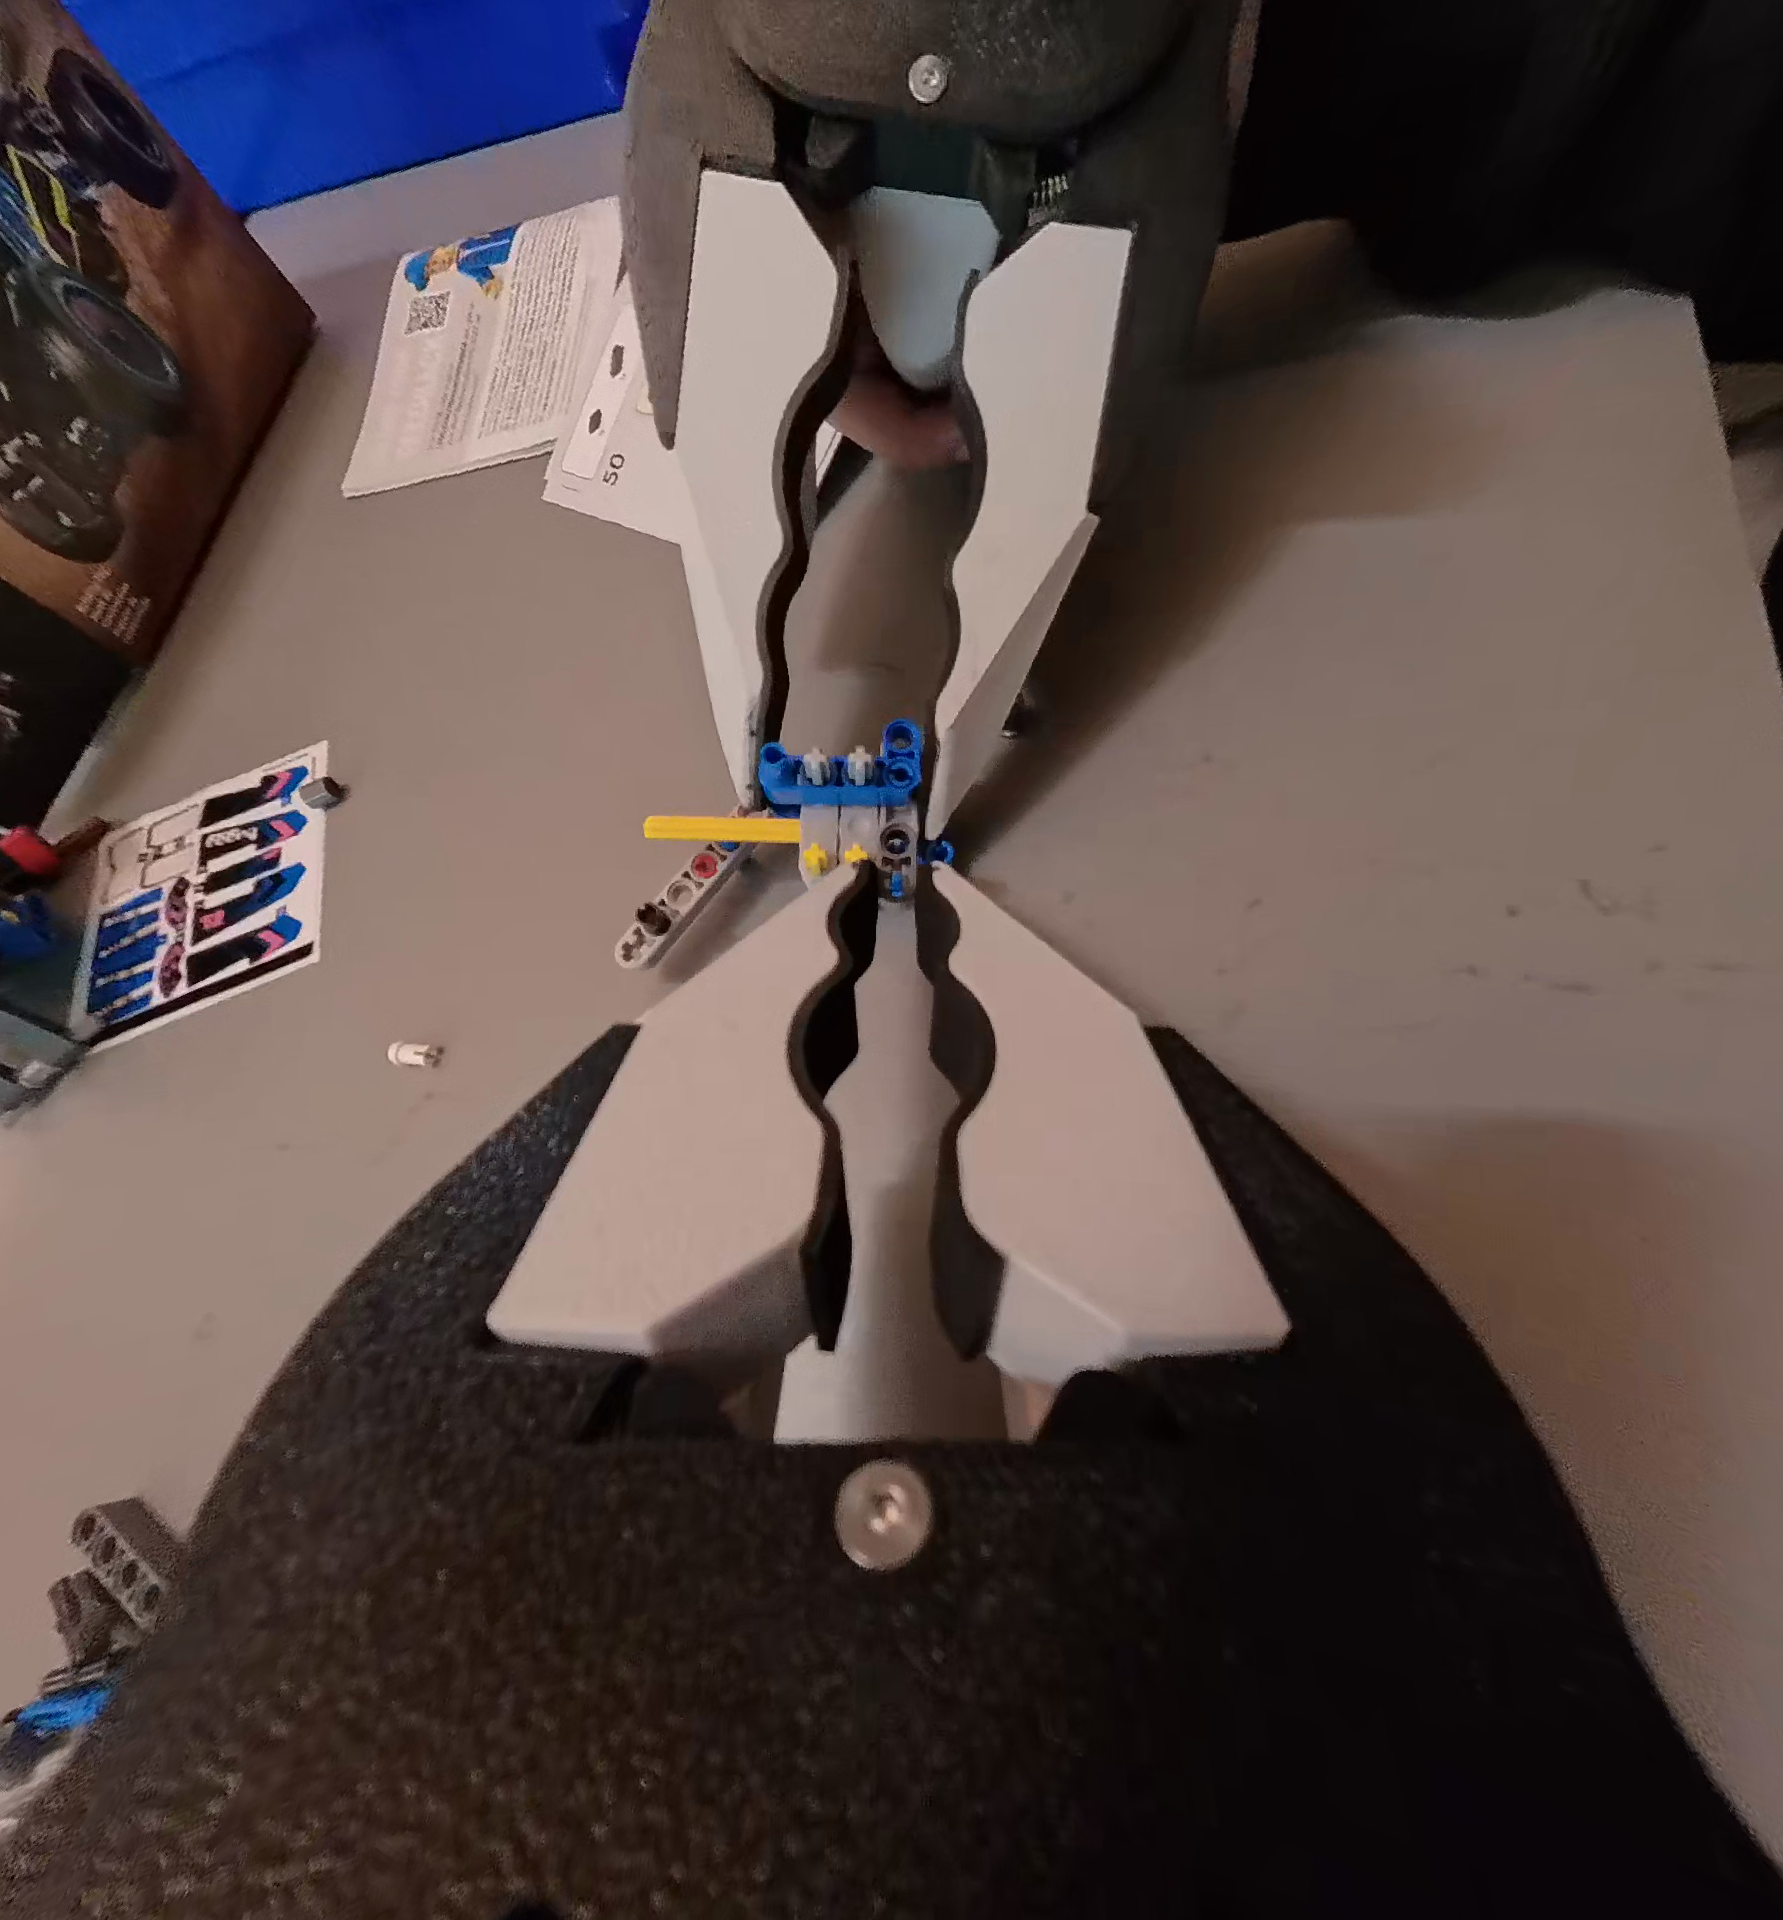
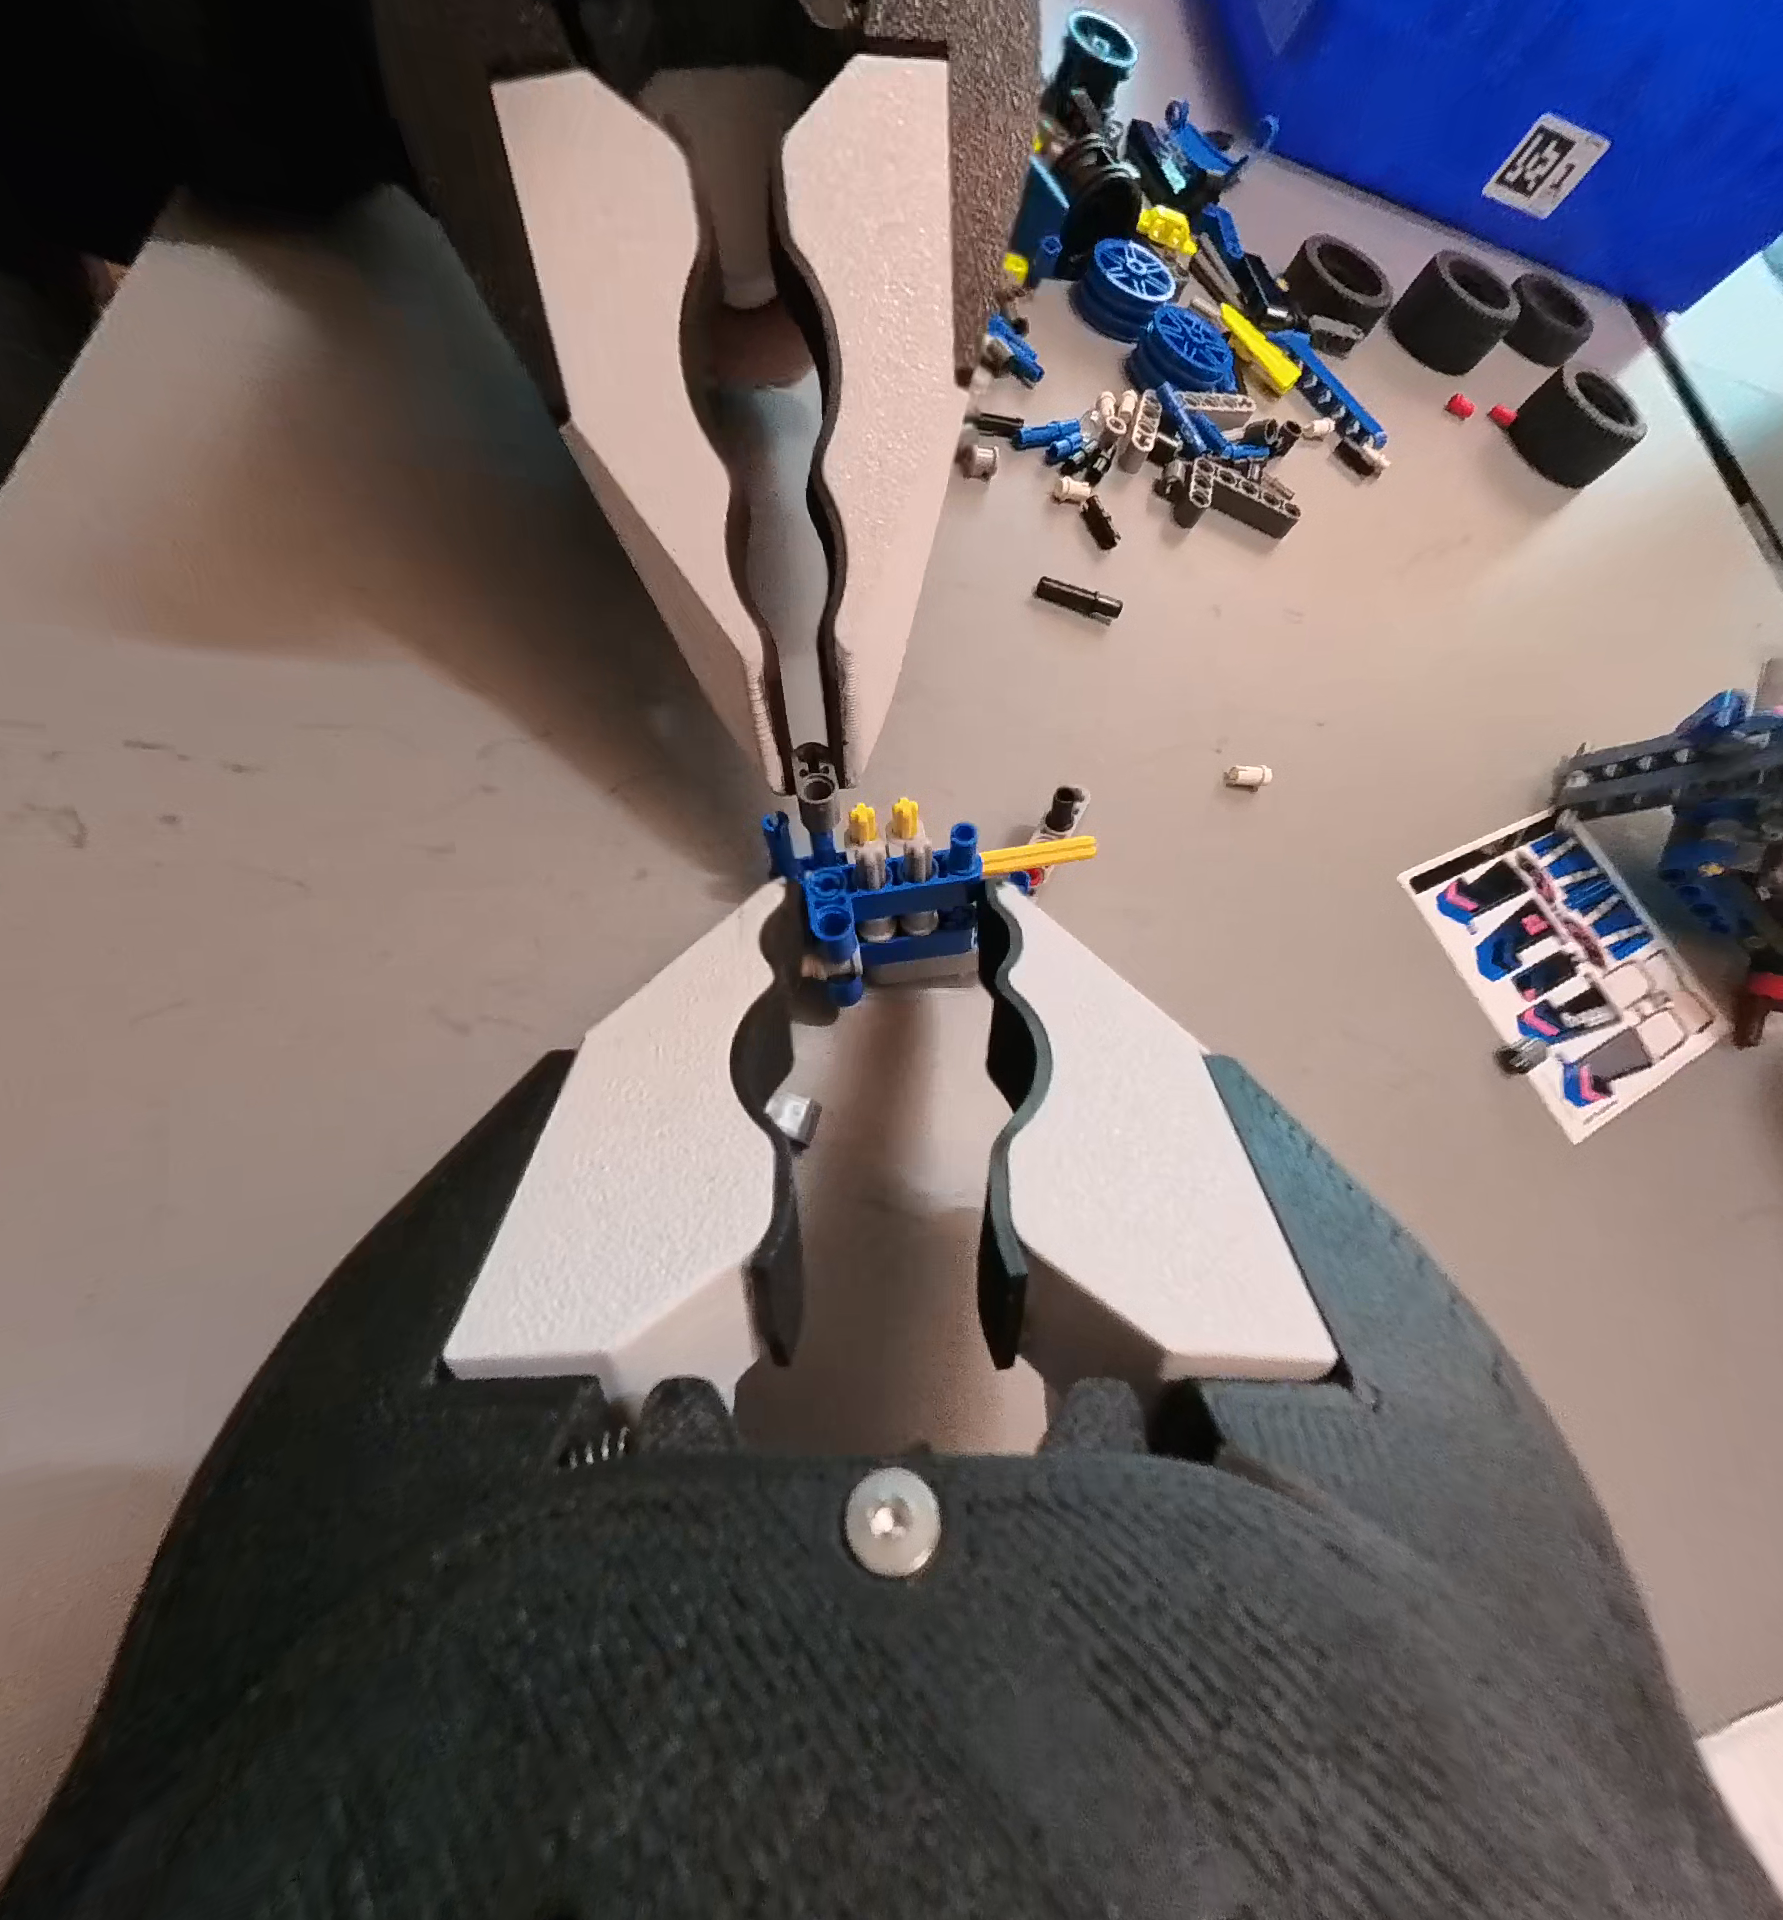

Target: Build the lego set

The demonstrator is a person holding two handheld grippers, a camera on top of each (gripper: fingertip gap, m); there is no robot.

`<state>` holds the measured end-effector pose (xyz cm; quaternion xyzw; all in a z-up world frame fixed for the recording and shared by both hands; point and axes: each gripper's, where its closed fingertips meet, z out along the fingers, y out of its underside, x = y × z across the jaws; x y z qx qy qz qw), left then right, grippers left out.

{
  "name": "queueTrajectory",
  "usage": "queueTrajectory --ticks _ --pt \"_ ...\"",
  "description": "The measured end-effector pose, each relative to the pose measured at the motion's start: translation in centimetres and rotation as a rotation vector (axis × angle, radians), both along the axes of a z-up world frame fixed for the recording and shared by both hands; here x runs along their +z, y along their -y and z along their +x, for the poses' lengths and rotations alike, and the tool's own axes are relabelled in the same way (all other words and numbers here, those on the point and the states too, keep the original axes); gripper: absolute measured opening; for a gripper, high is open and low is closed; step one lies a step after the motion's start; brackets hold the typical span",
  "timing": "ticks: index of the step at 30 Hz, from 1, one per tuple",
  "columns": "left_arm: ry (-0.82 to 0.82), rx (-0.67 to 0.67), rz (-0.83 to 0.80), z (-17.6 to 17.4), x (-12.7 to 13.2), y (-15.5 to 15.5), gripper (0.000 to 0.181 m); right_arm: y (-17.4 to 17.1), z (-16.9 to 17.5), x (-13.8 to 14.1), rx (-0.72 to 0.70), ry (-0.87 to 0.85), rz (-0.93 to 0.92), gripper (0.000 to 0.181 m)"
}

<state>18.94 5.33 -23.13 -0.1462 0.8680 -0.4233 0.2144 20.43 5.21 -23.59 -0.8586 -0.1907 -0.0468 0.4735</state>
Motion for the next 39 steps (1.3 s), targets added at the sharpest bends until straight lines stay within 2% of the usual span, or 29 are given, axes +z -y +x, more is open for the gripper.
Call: queueTrajectory --ticks 4,7,9,17,23,27,39 --pt "0.042 0.003 0.038 0.1 -0.1 0.0 0.004 0.1 -0.8 0.3 -0.045 -0.192 -0.036 0.051" --pt "0.059 0.004 0.061 0.2 -0.1 -0.1 0.004 -0.1 -1.0 0.9 -0.141 -0.418 -0.037 0.054" --pt "0.064 0.008 0.064 0.3 -0.1 -0.1 0.004 -0.2 -0.6 1.2 -0.214 -0.533 -0.037 0.047" --pt "0.048 -0.002 0.035 0.5 -0.1 0.0 0.004 1.1 2.3 2.3 -0.536 -0.700 -0.007 0.046" --pt "0.041 -0.027 0.013 0.5 0.0 0.4 0.004 1.9 1.6 -0.3 -0.605 -0.739 -0.155 0.064" --pt "0.042 -0.046 0.003 0.7 -0.1 0.5 0.004 1.0 0.4 -0.2 -0.567 -0.834 -0.133 0.053" --pt "0.059 -0.104 0.009 1.2 -0.1 1.2 0.004 0.9 1.2 -0.3 -0.551 -0.920 -0.122 0.043"
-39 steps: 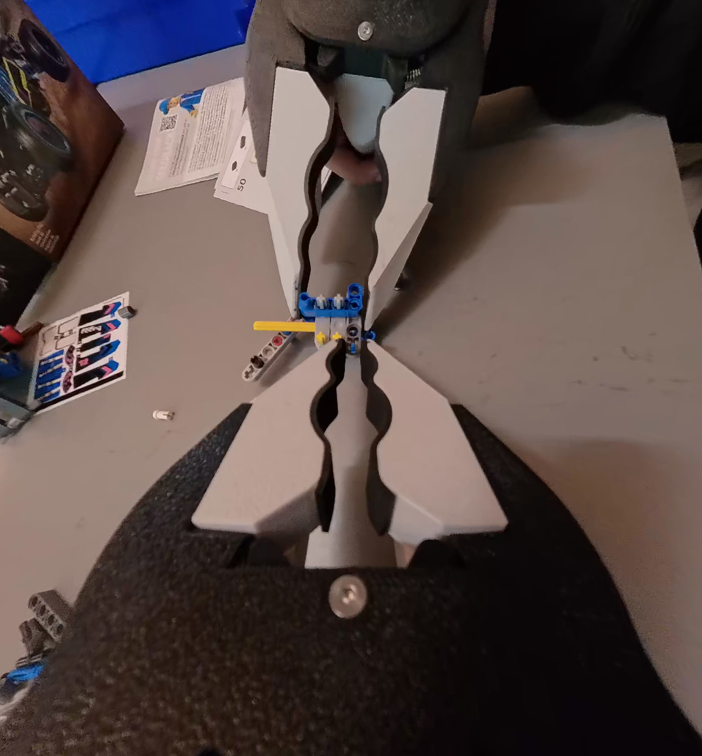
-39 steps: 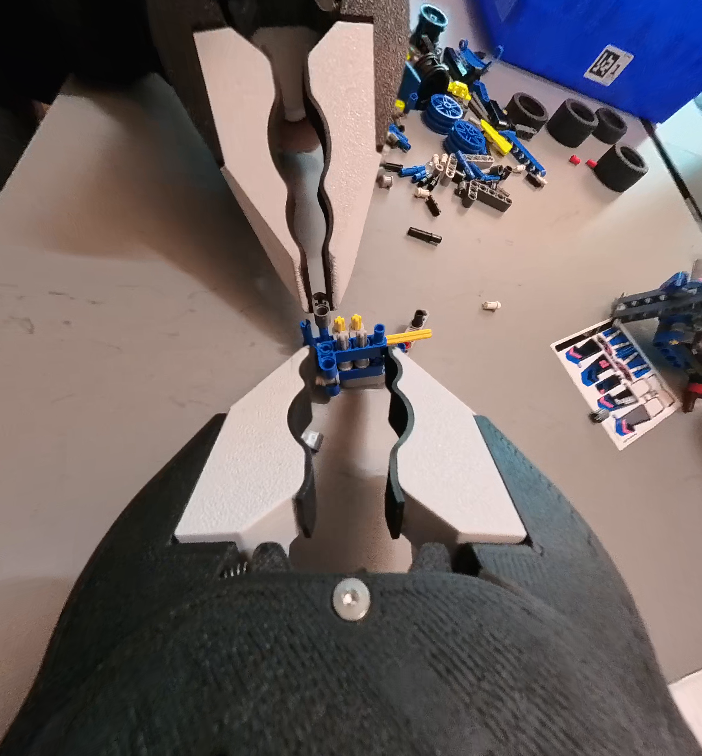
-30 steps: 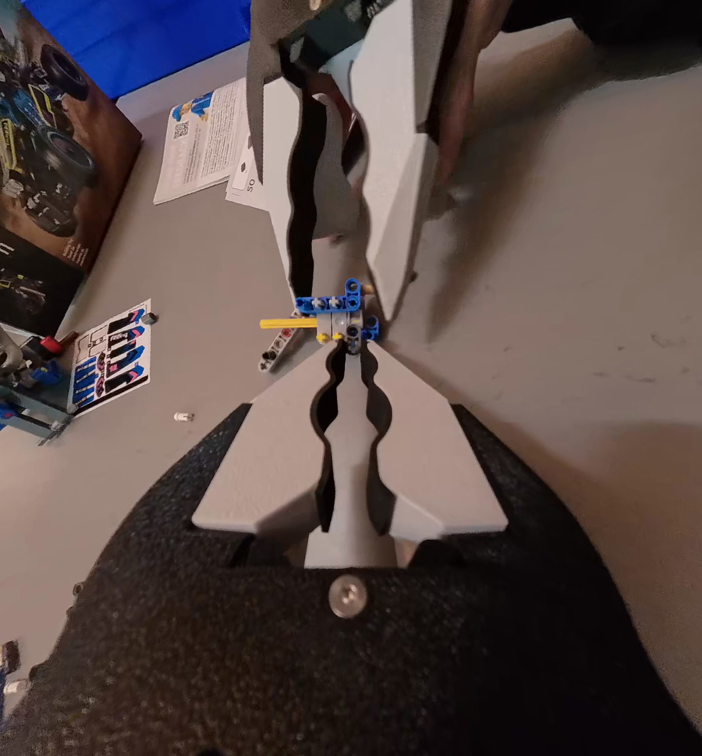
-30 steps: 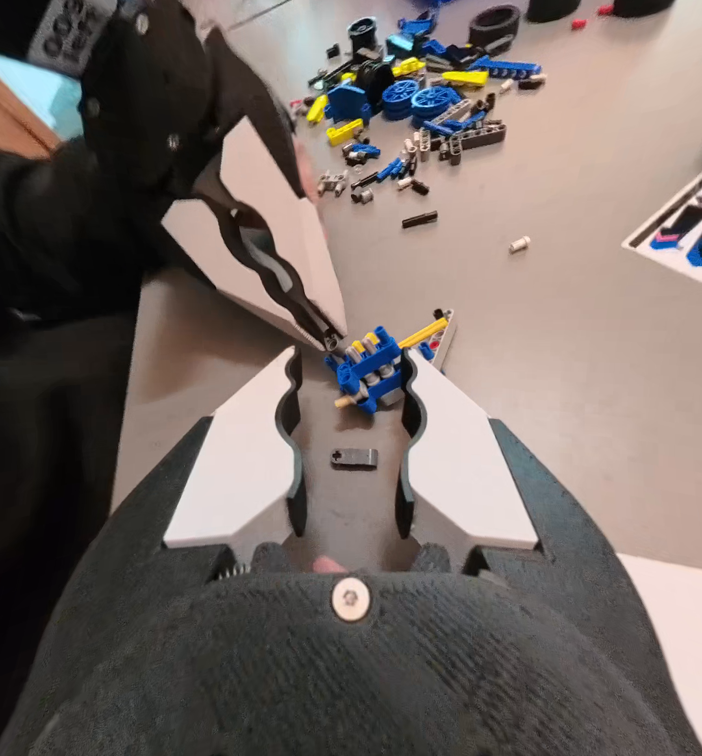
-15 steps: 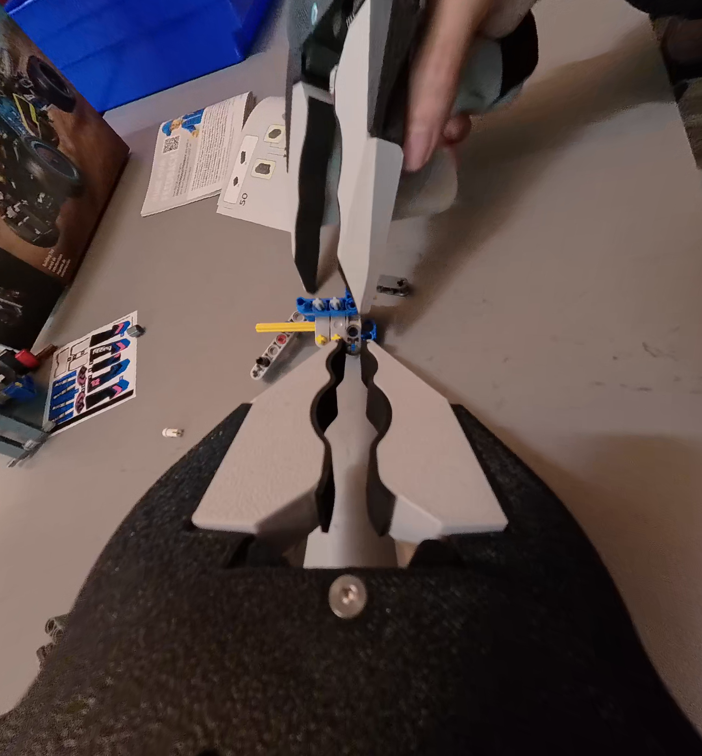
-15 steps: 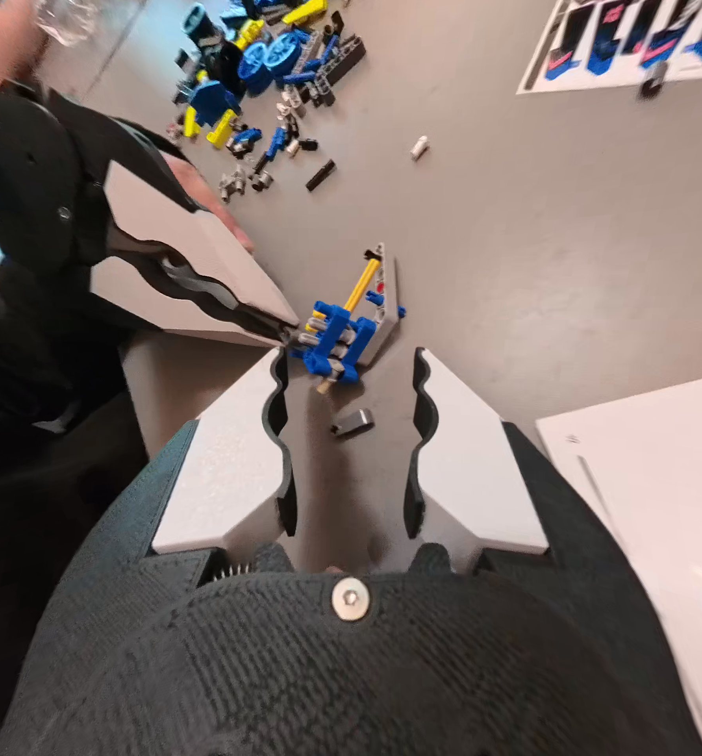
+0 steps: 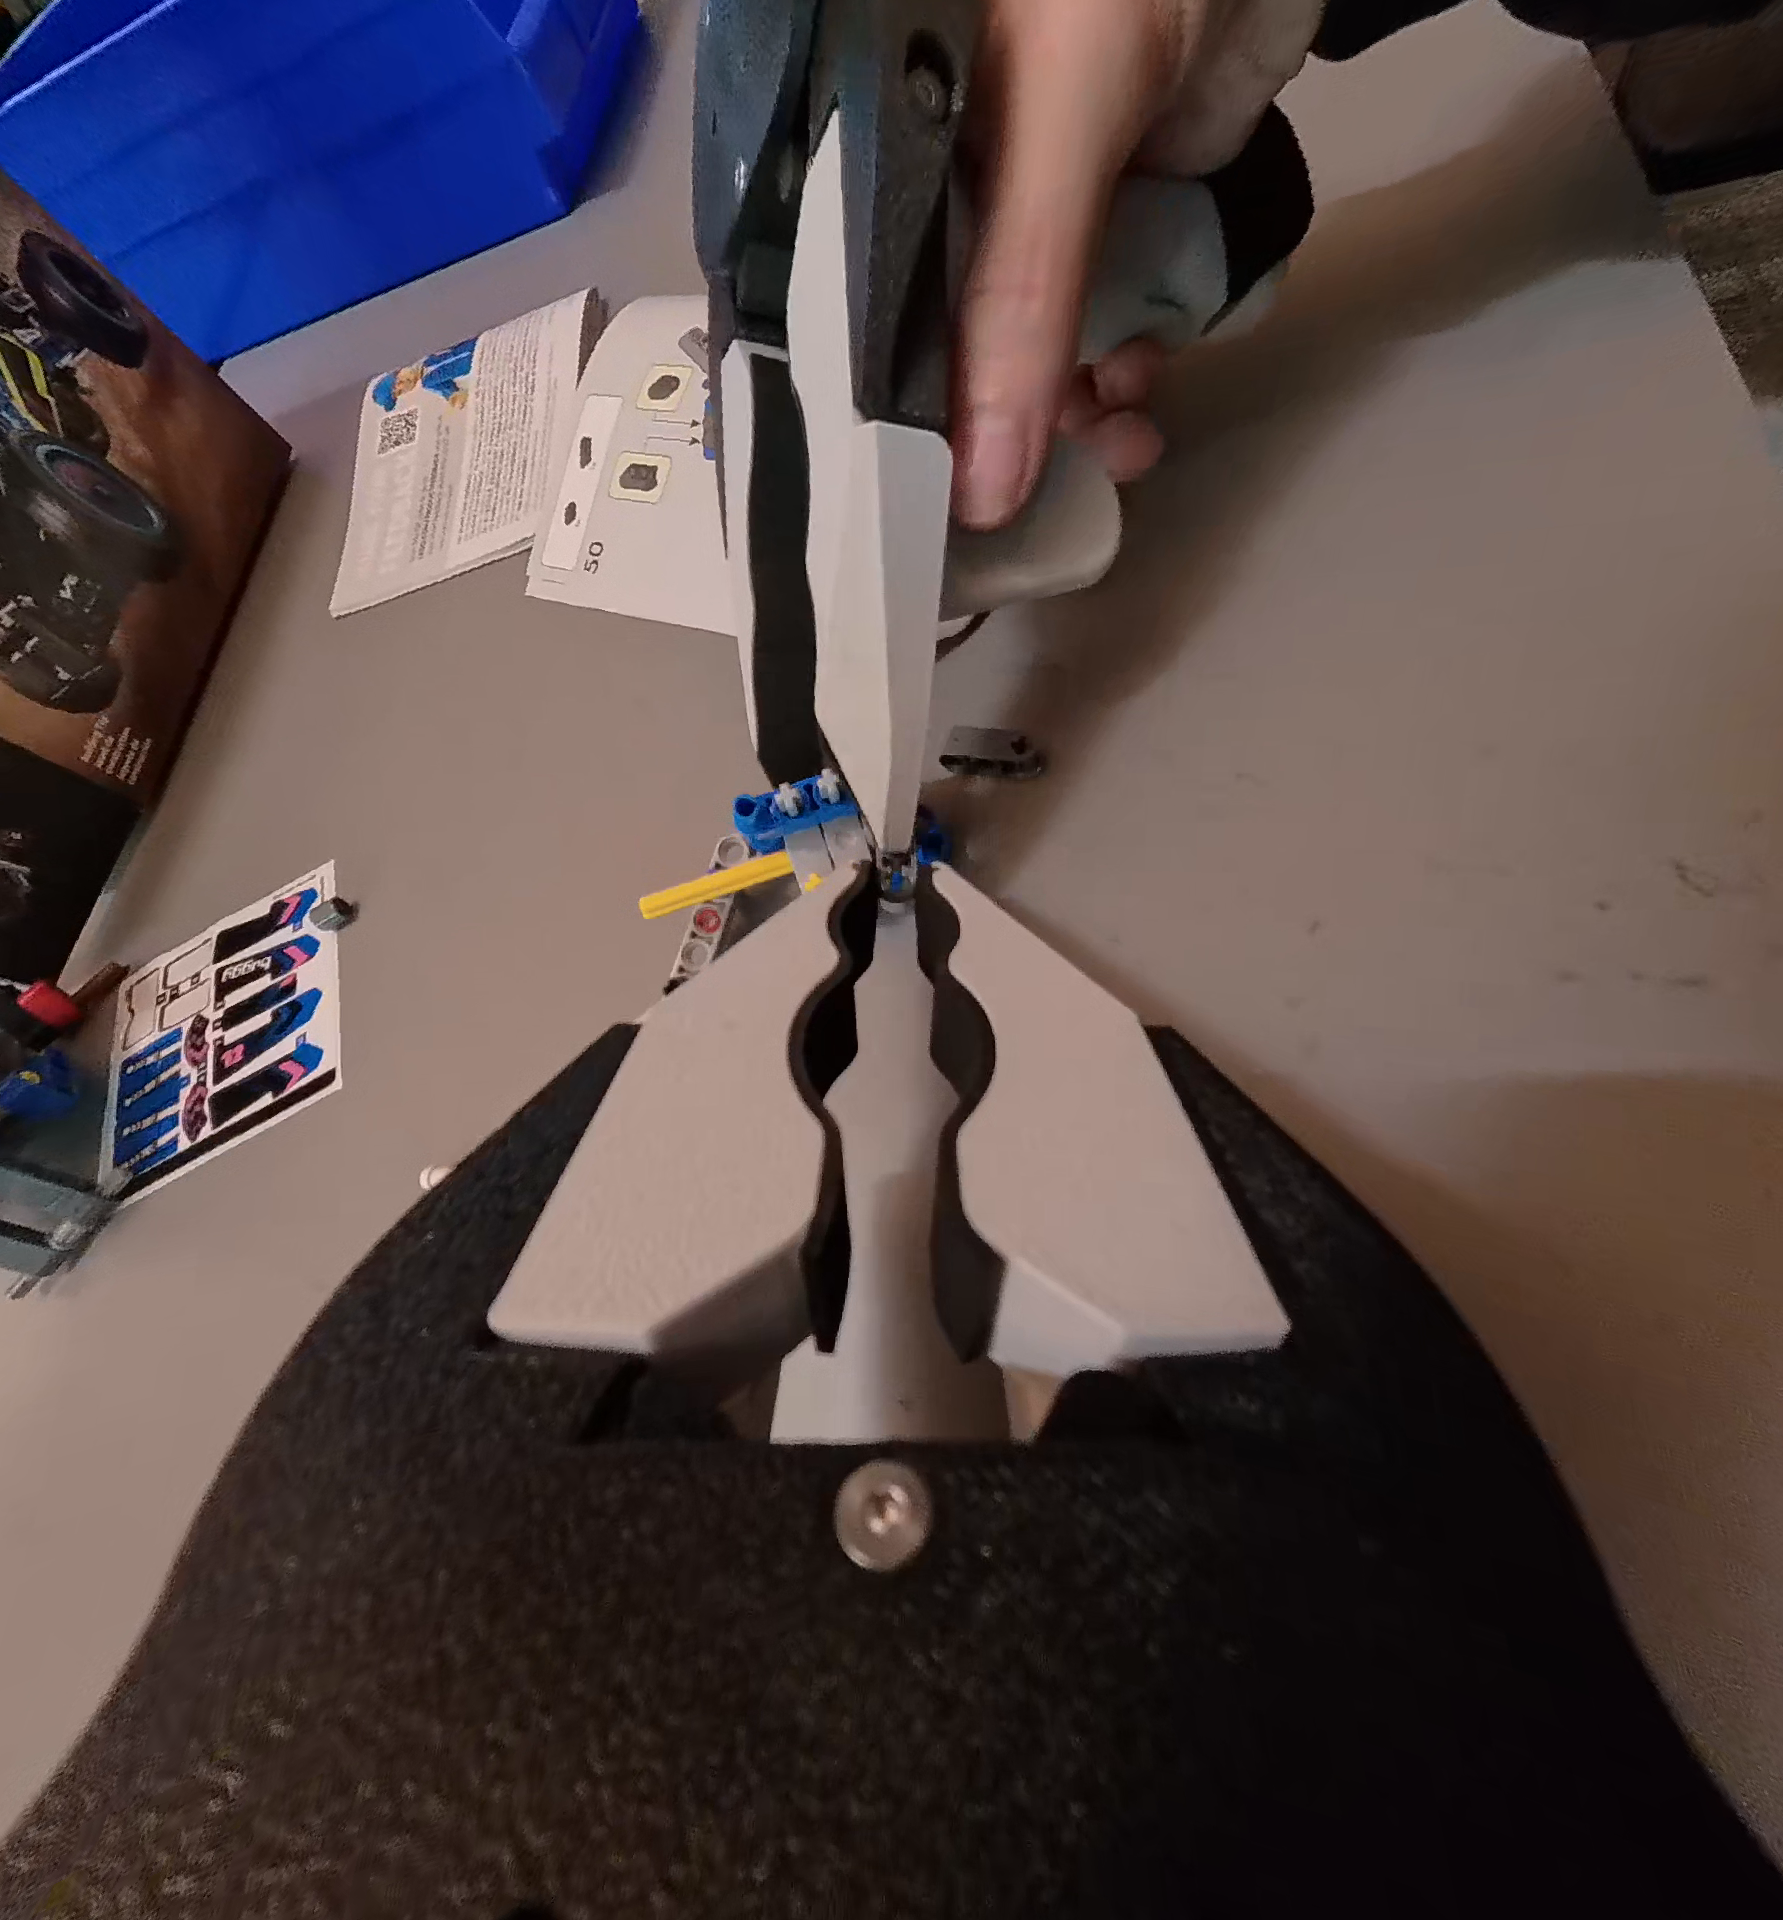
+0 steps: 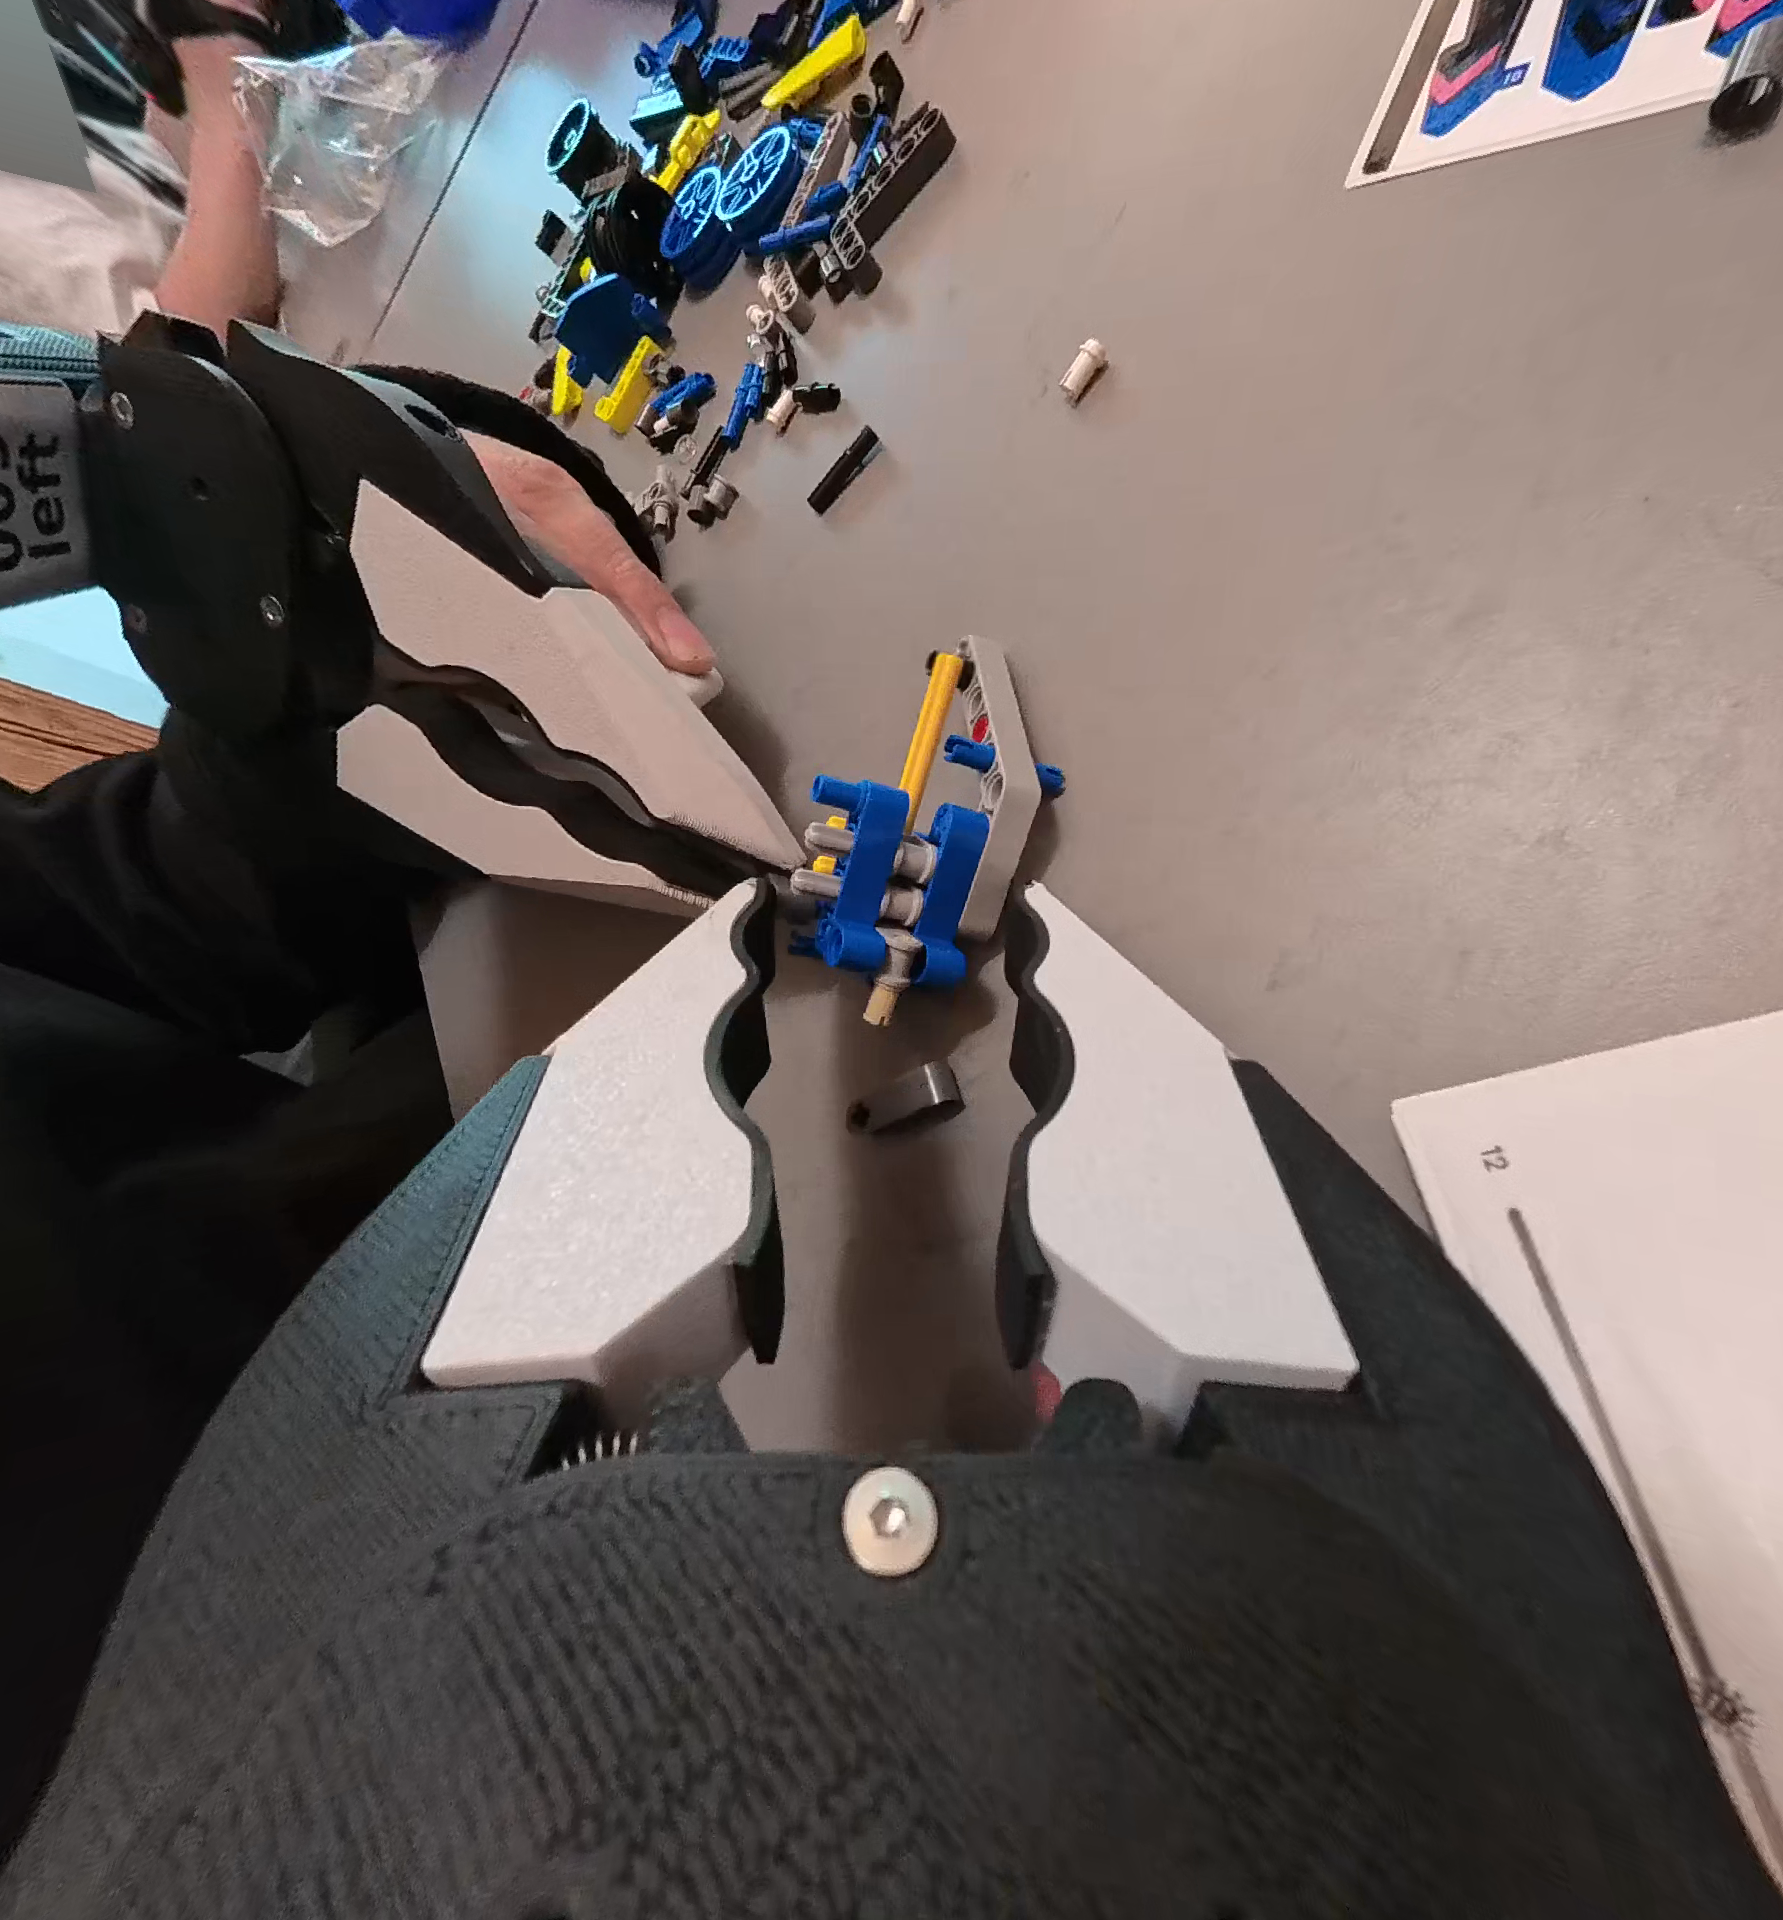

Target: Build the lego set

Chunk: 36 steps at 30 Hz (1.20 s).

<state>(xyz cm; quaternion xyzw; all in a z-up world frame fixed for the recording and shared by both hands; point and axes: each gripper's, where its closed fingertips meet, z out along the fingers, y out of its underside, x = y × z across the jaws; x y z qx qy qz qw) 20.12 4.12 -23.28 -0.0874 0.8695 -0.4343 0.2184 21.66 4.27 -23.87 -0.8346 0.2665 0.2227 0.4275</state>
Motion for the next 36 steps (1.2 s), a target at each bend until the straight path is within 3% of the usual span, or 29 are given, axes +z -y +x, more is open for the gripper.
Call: queueTrajectory --ticks 11,15,18,20,26,36 --pt "0.025 0.010 0.002 0.0 0.1 0.0 0.005 0.0 0.0 0.1 0.015 0.004 0.037 0.041" --pt "0.042 0.006 0.007 -0.1 0.1 0.0 0.004 1.0 -0.5 0.5 0.172 0.173 0.008 0.064" --pt "0.032 0.005 -0.018 -0.1 0.4 0.0 0.004 0.8 0.0 2.3 0.305 0.465 0.089 0.061" --pt "0.024 0.005 -0.029 -0.1 0.5 -0.1 0.004 0.1 -0.1 3.4 0.371 0.573 0.145 0.051" --pt "0.020 0.004 -0.018 -0.1 0.4 -0.1 0.004 0.6 -0.4 0.7 0.583 0.609 0.072 0.044" --pt "0.021 0.006 -0.005 0.0 0.2 0.1 0.004 0.4 -0.4 0.4 0.638 0.743 0.161 0.032"
